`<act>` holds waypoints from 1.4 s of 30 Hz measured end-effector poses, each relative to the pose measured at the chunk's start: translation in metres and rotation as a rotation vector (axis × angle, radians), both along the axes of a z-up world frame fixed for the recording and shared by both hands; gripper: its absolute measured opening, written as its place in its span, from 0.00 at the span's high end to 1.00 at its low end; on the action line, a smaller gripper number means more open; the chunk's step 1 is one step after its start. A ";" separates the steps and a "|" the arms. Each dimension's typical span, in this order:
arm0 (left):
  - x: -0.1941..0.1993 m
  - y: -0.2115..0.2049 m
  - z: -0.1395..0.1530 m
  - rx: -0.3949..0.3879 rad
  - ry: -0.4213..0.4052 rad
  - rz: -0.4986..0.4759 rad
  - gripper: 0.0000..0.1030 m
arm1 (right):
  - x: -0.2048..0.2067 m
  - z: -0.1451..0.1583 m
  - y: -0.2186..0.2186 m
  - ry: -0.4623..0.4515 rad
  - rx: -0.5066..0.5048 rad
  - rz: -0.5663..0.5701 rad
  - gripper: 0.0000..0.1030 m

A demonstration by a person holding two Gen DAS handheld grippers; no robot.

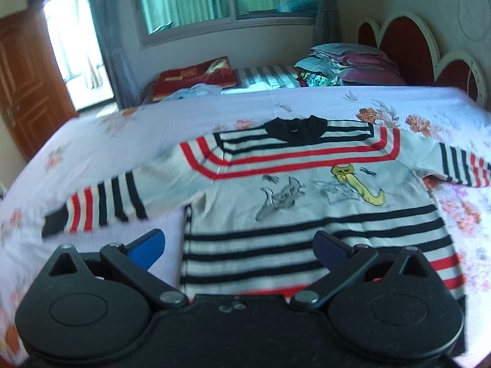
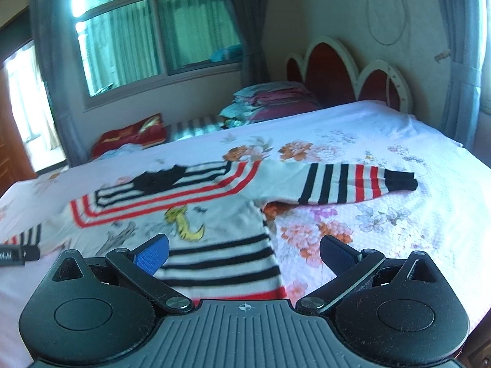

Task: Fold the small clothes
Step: 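Move the right tool to the sweater sleeve cuff and grasp it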

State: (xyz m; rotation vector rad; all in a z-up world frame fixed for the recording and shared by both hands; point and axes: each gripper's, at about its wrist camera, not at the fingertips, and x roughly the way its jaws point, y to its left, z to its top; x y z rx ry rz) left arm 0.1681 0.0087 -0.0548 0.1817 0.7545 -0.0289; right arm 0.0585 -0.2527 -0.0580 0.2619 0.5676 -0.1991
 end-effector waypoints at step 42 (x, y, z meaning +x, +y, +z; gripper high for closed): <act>0.191 -0.049 -0.087 0.009 0.147 0.161 0.22 | 0.176 -0.151 -0.301 0.210 0.200 -0.426 0.51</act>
